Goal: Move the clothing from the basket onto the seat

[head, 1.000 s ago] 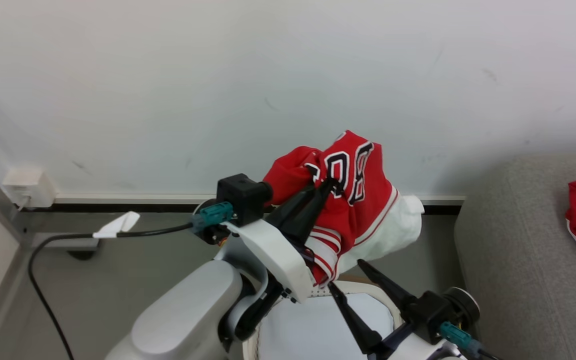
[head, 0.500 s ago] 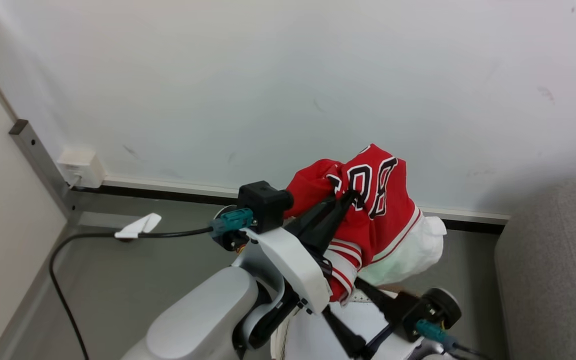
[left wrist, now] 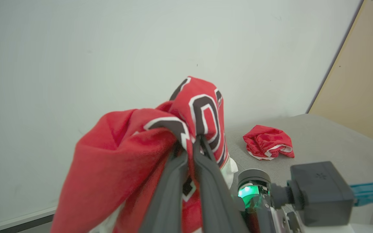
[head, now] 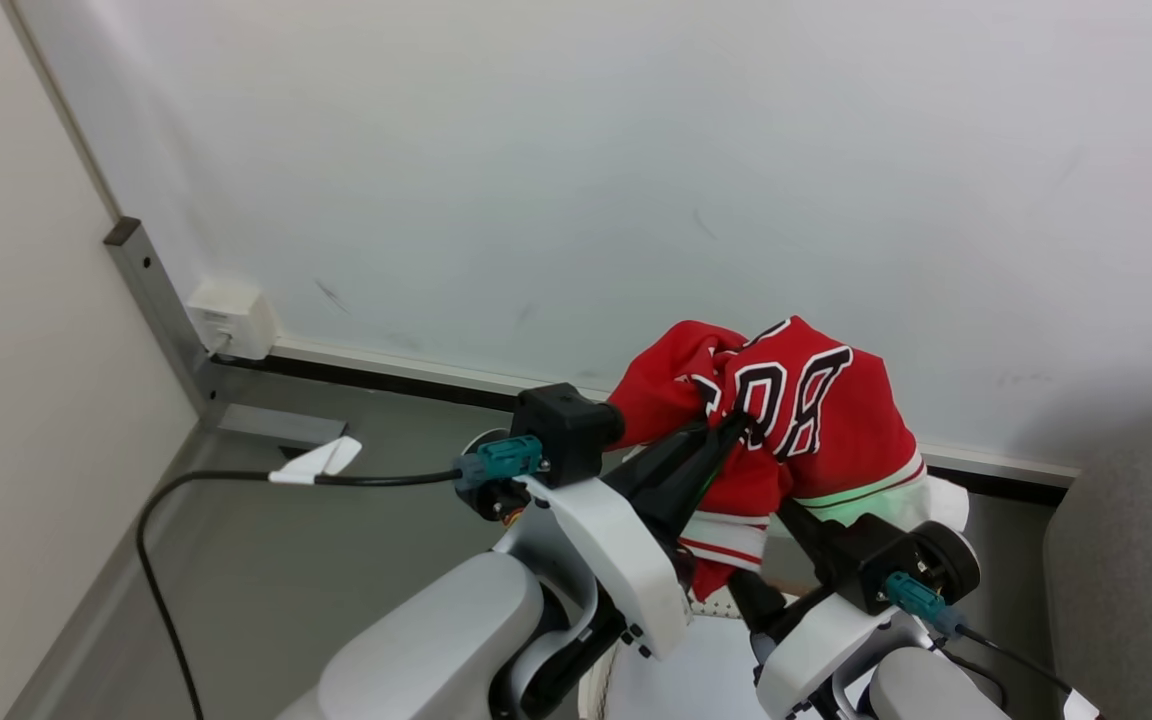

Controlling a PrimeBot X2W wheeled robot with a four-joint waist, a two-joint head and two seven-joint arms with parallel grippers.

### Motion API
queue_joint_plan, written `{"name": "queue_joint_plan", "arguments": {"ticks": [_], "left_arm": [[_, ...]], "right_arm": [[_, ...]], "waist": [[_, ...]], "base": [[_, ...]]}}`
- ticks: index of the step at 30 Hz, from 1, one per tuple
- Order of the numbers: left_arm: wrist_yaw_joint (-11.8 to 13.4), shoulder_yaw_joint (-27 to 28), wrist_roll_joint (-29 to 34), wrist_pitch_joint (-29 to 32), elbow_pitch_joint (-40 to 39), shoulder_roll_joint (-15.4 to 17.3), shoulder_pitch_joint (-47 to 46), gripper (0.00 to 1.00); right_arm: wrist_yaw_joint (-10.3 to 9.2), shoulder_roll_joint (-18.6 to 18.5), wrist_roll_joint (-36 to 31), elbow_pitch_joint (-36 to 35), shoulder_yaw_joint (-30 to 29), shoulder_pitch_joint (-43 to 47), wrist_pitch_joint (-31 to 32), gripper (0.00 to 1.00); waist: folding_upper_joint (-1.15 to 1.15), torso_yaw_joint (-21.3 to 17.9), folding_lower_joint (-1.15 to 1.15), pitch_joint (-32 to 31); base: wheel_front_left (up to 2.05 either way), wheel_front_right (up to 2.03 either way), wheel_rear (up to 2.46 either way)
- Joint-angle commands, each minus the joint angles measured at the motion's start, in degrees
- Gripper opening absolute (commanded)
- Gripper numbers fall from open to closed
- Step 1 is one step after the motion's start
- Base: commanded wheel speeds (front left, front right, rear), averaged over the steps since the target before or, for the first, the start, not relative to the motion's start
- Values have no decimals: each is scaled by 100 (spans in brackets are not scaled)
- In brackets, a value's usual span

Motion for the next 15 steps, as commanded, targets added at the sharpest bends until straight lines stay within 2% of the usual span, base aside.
{"name": "queue_joint_plan", "arguments": {"ticks": [1, 8, 15], "left_arm": [[12, -13, -11, 7, -2, 6, 72, 0], [52, 36, -71, -36, 65, 64, 118, 0], [123, 103, -50, -122, 210, 173, 156, 0]], "right_arm": [[-13, 13, 74, -33, -34, -72, -20, 0], [-13, 10, 227, -202, -33, 66, -20, 0], [-13, 8, 541, -742, -271, 402, -20, 0]], "waist": [[0, 49, 0, -24], [0, 65, 0, -55], [0, -51, 0, 8]], "base": [[0, 0, 0], [0, 0, 0], [0, 0, 0]]}}
